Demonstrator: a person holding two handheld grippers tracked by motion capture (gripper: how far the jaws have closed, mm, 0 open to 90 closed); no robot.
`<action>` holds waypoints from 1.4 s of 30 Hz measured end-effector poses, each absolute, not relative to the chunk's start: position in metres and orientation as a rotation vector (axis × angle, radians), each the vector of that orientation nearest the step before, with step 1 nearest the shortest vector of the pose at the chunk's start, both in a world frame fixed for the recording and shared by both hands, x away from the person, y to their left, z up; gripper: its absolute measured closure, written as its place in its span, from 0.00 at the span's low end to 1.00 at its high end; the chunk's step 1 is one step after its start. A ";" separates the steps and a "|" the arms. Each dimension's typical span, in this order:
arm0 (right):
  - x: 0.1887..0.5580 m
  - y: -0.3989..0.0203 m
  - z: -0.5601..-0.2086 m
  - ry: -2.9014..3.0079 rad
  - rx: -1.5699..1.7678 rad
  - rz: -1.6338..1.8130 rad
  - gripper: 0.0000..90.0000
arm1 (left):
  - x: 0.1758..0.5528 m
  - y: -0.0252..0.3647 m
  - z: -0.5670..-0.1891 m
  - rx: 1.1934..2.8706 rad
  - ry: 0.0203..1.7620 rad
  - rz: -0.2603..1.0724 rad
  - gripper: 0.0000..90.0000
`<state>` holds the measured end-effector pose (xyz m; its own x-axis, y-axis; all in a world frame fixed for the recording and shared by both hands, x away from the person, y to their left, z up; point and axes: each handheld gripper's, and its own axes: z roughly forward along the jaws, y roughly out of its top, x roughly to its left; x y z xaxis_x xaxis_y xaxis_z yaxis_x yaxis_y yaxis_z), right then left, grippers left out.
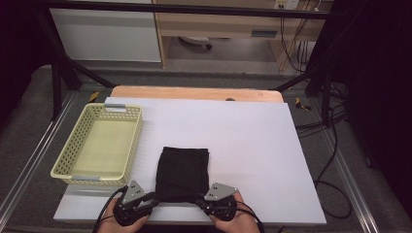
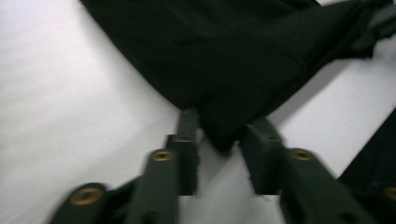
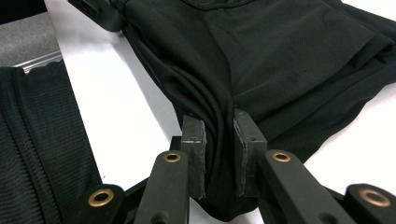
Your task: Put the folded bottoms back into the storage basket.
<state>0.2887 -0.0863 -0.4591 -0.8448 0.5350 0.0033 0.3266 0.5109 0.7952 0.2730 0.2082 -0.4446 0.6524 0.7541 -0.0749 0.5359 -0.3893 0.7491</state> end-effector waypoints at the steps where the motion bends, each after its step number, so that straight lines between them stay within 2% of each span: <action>1: 0.289 -0.086 -0.459 2.510 0.732 1.245 0.86 | 0.273 0.209 -0.443 2.070 1.008 0.357 0.61; 3: 0.289 -0.087 -0.459 2.510 0.730 1.247 0.86 | 0.271 0.208 -0.438 2.057 0.989 0.361 0.51; 4: 0.289 -0.087 -0.459 2.508 0.730 1.247 0.86 | 0.270 0.207 -0.435 2.051 0.986 0.362 0.41; 5: 0.289 -0.087 -0.459 2.508 0.730 1.247 0.86 | 0.269 0.206 -0.432 2.047 0.977 0.375 0.41; 11: 0.289 -0.087 -0.460 2.506 0.730 1.249 0.86 | 0.270 0.197 -0.409 2.012 0.947 0.443 0.26; 16: 0.289 -0.086 -0.460 2.507 0.730 1.247 0.86 | 0.286 0.189 -0.394 1.953 0.962 0.487 0.20; 23: 0.289 -0.087 -0.459 2.506 0.739 1.252 0.86 | 0.322 0.179 -0.388 1.924 1.002 0.577 0.20; 29: 0.289 -0.087 -0.458 2.508 0.738 1.249 0.86 | 0.356 0.165 -0.397 1.933 1.058 0.597 0.23; 35: 0.289 -0.087 -0.459 2.511 0.740 1.250 0.86 | 0.387 0.157 -0.418 1.945 1.142 0.600 0.32; 42: 0.289 -0.088 -0.459 2.517 0.739 1.262 0.86 | 0.396 0.154 -0.430 1.981 1.166 0.639 0.33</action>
